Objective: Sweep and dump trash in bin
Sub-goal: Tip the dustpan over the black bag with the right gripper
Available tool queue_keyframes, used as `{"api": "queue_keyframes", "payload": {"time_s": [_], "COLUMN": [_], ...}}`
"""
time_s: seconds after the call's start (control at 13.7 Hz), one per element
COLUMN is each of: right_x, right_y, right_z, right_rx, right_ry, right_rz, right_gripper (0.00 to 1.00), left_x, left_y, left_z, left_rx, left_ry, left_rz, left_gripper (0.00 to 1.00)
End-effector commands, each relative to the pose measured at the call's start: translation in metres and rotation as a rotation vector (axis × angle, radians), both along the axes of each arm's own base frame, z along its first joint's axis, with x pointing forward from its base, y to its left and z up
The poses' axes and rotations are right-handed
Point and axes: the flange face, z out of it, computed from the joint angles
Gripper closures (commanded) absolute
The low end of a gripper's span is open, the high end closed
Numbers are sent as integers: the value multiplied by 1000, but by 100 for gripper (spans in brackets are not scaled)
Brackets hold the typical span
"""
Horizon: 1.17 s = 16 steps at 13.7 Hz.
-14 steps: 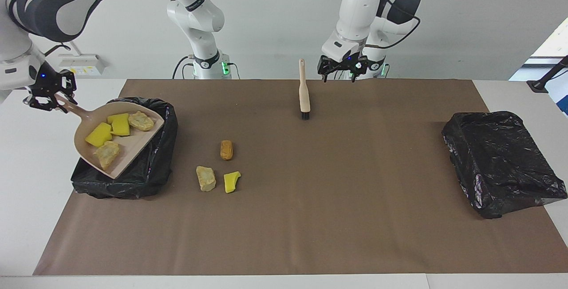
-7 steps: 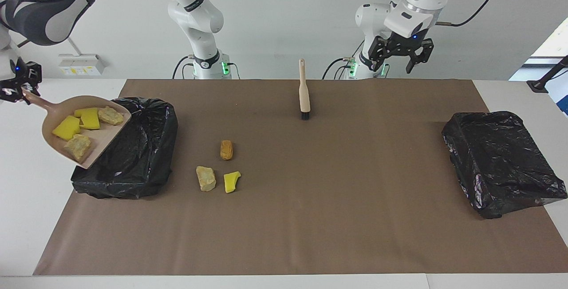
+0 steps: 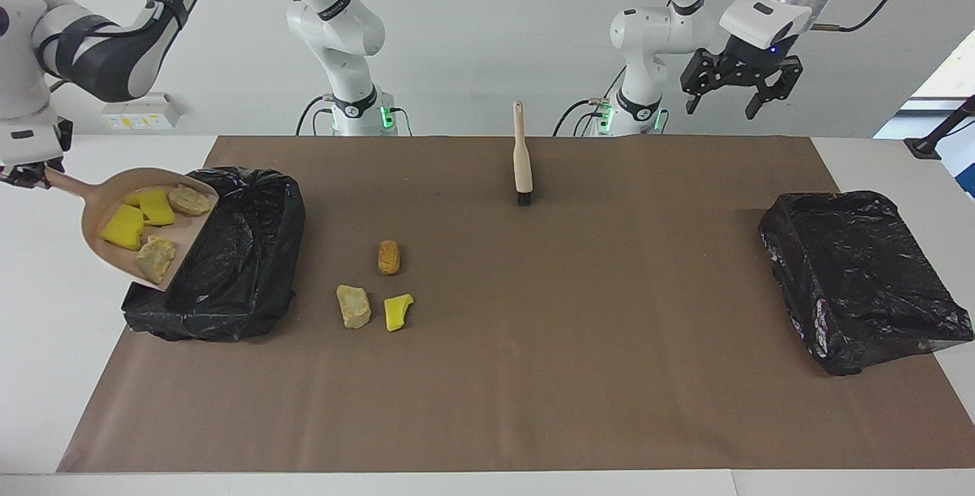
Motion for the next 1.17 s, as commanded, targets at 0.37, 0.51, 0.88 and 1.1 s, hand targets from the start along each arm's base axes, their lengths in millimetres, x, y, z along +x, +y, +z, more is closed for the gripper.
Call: {"api": "queue_keyframes", "payload": {"time_s": [0.37, 0.51, 0.88, 1.1], "right_x": [10, 10, -3, -20], "right_y": [41, 40, 59, 67], "right_z": [9, 9, 55, 85], "right_rx": [-172, -179, -270, -284], "right_ry": [28, 31, 47, 15], "right_rz": [94, 94, 125, 94], "right_gripper": [100, 100, 100, 100], "left_x": [7, 11, 13, 10], "left_y": [1, 4, 30, 39], "left_z": [9, 14, 10, 11], "left_rx": [-1, -4, -3, -3], "left_ry": [-42, -84, -48, -38], "left_rz": [-19, -93, -63, -50], "left_gripper": [0, 0, 0, 0]}}
